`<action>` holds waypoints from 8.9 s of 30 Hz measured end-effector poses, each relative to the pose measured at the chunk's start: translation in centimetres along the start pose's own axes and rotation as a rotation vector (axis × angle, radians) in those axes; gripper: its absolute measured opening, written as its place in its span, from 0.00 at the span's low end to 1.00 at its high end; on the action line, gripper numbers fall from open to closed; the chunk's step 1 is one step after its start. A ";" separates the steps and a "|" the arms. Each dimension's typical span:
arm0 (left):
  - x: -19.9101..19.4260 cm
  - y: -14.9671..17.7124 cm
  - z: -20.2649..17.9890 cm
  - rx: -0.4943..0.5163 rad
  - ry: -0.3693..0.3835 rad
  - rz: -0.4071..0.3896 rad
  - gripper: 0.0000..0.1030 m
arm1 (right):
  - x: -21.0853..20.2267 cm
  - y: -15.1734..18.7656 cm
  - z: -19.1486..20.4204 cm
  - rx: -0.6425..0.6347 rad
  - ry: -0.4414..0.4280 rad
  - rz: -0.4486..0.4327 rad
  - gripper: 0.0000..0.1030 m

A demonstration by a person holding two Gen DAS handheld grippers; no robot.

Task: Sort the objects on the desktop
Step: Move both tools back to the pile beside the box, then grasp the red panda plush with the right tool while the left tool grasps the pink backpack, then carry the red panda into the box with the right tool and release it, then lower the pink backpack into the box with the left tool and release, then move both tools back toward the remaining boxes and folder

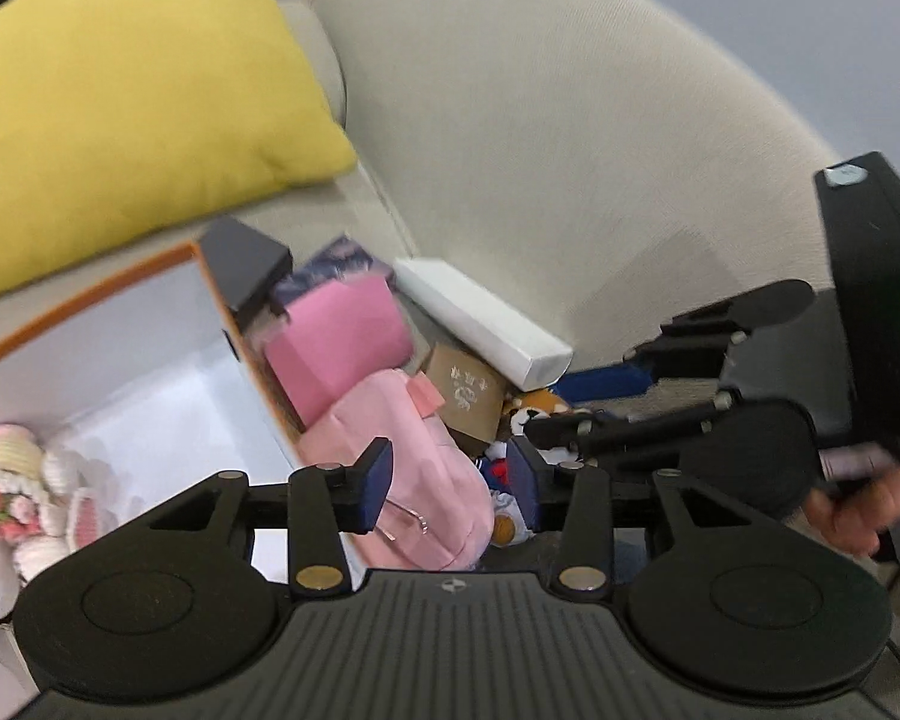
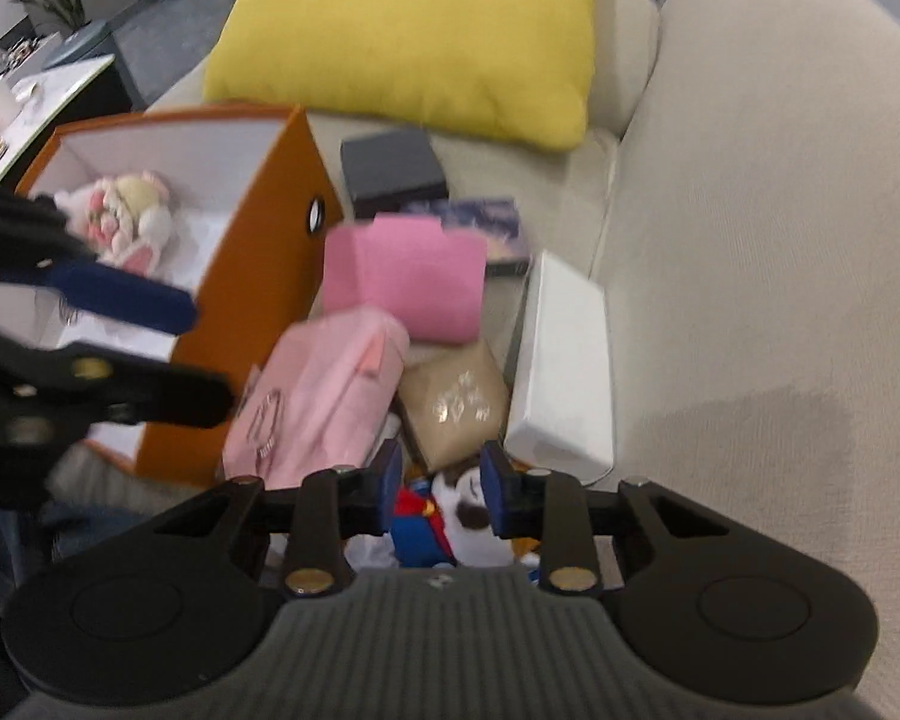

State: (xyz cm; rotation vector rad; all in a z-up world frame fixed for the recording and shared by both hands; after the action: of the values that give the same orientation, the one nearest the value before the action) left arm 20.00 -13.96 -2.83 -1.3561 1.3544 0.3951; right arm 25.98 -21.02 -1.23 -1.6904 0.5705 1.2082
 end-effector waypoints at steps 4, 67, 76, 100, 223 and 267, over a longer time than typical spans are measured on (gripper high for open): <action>2.8 -0.4 -0.3 -0.030 -0.041 0.070 0.48 | 1.4 0.7 0.1 -0.028 -0.041 0.020 0.29; 5.6 0.3 -1.6 -0.068 -0.187 0.143 0.35 | 2.2 4.8 -0.4 0.388 -0.110 0.189 0.44; -0.3 -0.8 -2.3 -0.145 -0.021 -0.014 0.33 | -1.2 2.7 -1.3 0.333 -0.063 0.067 0.39; -13.0 1.9 7.0 -0.330 0.003 -0.331 0.33 | -7.5 -1.4 0.5 0.272 -0.136 -0.129 0.16; 0.2 2.4 19.7 -0.457 0.119 -0.113 0.32 | 1.6 -10.4 8.8 -0.272 -0.037 -0.138 0.55; -0.9 -5.8 6.8 0.210 -0.037 -0.101 0.58 | 5.0 -7.1 -0.4 -0.234 0.001 0.010 0.42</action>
State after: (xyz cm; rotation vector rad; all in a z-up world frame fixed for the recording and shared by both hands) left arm 27.71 -9.48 -1.61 -1.2312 1.2537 0.2032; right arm 33.77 -17.52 -2.72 -1.8847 0.4526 1.3225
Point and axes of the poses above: each gripper's, at about its wrist camera, not at the fingertips, and x roughly the way its jaws point, z to its left, y to its underside, the point moved 6 cm from there along x, roughly the way its jaws point, and after that the axes turned 5 degrees about y, right-handed, at the moved point
